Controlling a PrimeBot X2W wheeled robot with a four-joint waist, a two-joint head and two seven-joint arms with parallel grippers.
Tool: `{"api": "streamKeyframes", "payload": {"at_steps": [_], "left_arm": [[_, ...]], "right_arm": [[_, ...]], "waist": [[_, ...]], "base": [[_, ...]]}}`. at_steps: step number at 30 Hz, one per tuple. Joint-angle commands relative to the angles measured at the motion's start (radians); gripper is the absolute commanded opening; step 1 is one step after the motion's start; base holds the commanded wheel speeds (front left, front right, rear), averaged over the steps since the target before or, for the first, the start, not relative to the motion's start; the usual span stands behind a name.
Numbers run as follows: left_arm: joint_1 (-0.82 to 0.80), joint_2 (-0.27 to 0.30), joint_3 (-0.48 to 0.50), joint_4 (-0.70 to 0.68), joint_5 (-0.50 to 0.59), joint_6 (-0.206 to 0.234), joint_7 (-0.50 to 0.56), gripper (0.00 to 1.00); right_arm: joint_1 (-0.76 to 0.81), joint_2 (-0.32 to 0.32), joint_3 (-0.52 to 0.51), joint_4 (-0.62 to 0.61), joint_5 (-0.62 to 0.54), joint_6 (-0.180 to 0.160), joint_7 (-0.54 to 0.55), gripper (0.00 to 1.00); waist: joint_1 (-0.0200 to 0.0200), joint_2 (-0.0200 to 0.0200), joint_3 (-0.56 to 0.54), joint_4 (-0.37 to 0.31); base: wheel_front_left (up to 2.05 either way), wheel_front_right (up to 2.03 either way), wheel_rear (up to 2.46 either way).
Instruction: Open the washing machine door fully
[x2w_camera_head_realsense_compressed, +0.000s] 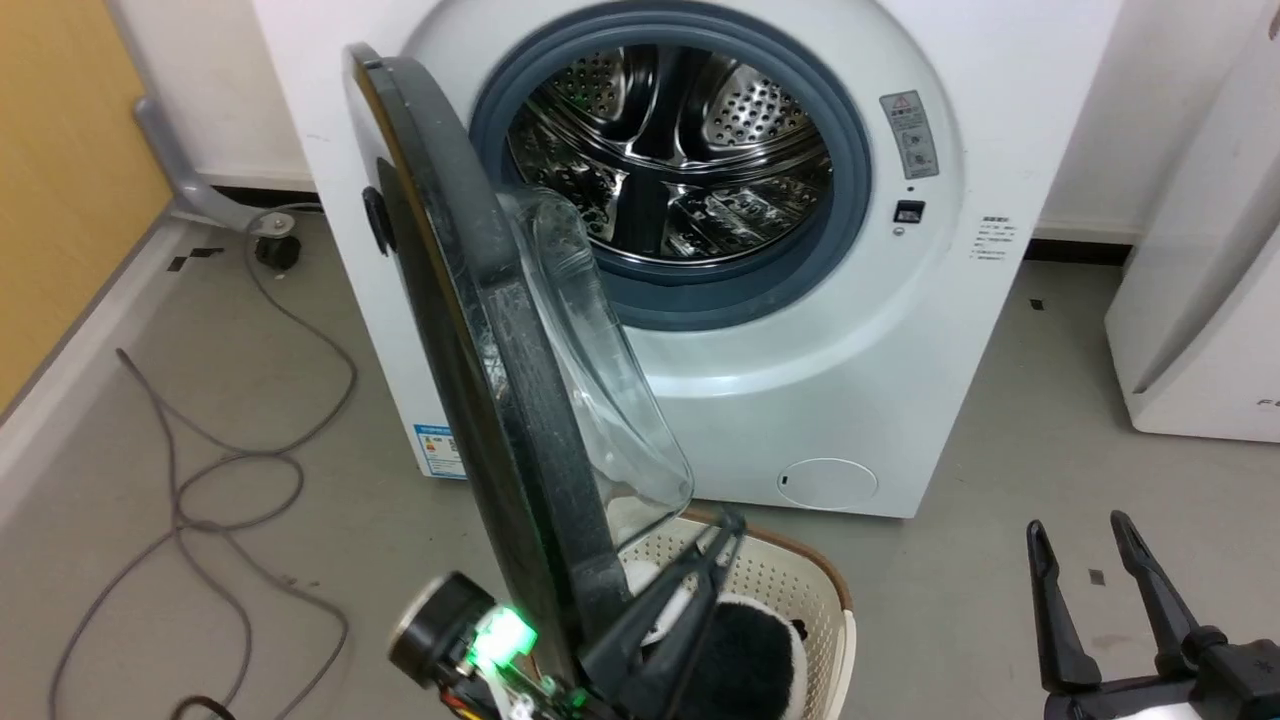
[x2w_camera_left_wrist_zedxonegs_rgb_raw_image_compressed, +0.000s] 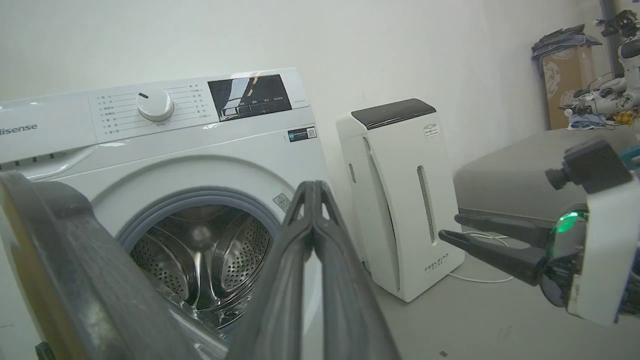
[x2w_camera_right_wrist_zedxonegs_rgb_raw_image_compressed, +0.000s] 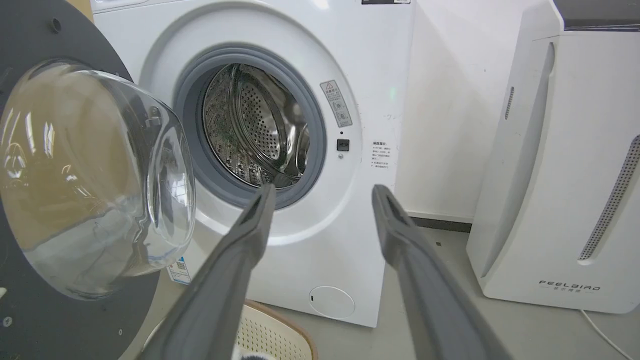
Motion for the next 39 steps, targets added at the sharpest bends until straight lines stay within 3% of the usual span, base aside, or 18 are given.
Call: {"api": "streamKeyframes", "payload": {"at_steps": [1, 10, 21, 30, 39], "left_arm": [[0.013, 0.003, -0.007, 0.009, -0.004, -0.004, -0.004, 0.00], [0.048, -0.008, -0.040, 0.150, -0.049, 0.005, -0.004, 0.00], [0.039, -0.027, -0.009, 0.292, -0.082, 0.039, -0.004, 0.00], [0.063, -0.023, 0.022, 0.300, -0.091, 0.062, -0.004, 0.00], [0.101, -0.017, 0.032, 0.276, -0.092, 0.076, -0.004, 0.00]], "right_arm": [[0.015, 0.004, 0.000, 0.003, -0.009, 0.001, -0.004, 1.00], [0.009, 0.004, -0.012, 0.010, -0.017, 0.001, -0.004, 1.00], [0.006, 0.004, -0.018, 0.022, -0.016, 0.001, -0.004, 1.00], [0.006, 0.004, -0.032, 0.027, -0.012, 0.001, -0.004, 1.00], [0.018, 0.004, -0.040, 0.031, 0.001, 0.001, -0.004, 1.00]], "waist": [[-0.0001, 0.0000, 0.001, 0.004], [-0.0001, 0.0000, 0.014, 0.023], [-0.0001, 0.0000, 0.030, 0.045], [-0.0001, 0.0000, 0.032, 0.096], [-0.0001, 0.0000, 0.036, 0.201]], "base": [[0.00, 0.00, 0.00], [0.00, 0.00, 0.00], [0.00, 0.00, 0.00], [0.00, 0.00, 0.00], [0.00, 0.00, 0.00]]}}
